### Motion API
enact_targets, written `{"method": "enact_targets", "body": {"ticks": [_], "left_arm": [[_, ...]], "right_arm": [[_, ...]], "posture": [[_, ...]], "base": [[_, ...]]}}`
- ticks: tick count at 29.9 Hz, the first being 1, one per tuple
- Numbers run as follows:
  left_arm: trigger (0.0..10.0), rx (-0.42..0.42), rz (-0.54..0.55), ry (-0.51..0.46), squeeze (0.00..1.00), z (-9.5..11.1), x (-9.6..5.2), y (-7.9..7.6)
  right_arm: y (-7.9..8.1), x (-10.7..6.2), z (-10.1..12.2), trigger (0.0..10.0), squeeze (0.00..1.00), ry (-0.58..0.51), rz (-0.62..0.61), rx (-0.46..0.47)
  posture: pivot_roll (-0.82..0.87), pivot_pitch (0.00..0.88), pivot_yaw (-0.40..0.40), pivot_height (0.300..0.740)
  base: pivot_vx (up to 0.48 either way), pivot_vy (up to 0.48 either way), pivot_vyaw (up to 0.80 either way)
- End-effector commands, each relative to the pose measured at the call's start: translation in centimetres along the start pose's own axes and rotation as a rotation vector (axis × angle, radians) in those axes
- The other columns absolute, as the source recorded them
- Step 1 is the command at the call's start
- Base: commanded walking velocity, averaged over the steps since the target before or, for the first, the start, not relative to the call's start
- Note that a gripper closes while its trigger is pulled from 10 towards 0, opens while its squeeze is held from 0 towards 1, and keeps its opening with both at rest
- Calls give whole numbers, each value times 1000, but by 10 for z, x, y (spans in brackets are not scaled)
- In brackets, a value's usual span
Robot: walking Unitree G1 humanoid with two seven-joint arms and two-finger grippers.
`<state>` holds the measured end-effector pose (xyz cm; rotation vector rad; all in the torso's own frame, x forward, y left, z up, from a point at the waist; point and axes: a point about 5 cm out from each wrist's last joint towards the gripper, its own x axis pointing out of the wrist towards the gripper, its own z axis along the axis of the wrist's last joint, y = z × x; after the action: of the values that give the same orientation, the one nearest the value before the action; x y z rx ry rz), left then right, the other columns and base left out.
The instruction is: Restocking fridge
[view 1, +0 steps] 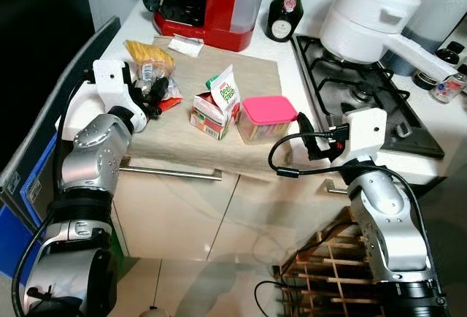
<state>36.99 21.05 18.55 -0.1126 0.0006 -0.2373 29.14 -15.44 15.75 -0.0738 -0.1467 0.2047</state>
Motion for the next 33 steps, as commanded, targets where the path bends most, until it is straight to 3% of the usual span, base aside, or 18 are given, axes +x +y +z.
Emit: {"method": "enact_targets", "body": {"ticks": [1, 4, 5, 9, 14, 18, 22, 23, 24, 33], "left_arm": [[0, 72, -29, -68, 0, 19, 1, -5], [0, 112, 31, -219, 0, 51, 2, -1], [0, 112, 31, -219, 0, 51, 2, -1], [0, 126, 134, -440, 0, 92, -4, 4], [0, 161, 71, -448, 0, 95, -11, -5], [0, 186, -41, -408, 0, 83, -34, -19], [0, 170, -81, -421, 0, 79, -44, -33], [5412, 178, -77, -417, 0, 77, -45, -38], [10000, 189, -67, -409, 0, 74, -45, -42], [10000, 200, -78, -359, 0, 59, -35, -62]], "right_arm": [[-6, 1, 2, 10000, 0, -17, -37, -9], [-4, 4, 0, 10000, 0, -21, -44, -3], [-4, 4, 0, 10000, 0, -21, -44, -3], [-5, 5, -2, 10000, 0, -26, -52, -6], [-7, 5, -1, 10000, 0, -39, -64, -20], [-16, 6, 7, 10000, 0, -77, -110, -34], [-19, 9, 13, 10000, 0, -106, -139, -46], [-19, 11, 15, 10000, 0, -114, -141, -52], [-18, 13, 16, 10000, 0, -119, -140, -54], [-16, 22, 14, 10000, 0, -126, -178, -13]], "posture": [[49, 0, -141, 732], [58, 0, -131, 732], [58, 0, -131, 732], [55, 0, -127, 732], [50, 0, -111, 732], [62, 0, -97, 732], [83, 0, -103, 732], [89, 0, -106, 732], [94, 0, -108, 732], [78, 0, -81, 732]], "base": [[0, 0, 0], [0, 0, 0], [0, 0, 0], [0, 0, 0], [0, 0, 0], [0, 0, 0], [0, 0, 0], [0, 0, 0], [0, 0, 0], [0, 0, 0]]}}
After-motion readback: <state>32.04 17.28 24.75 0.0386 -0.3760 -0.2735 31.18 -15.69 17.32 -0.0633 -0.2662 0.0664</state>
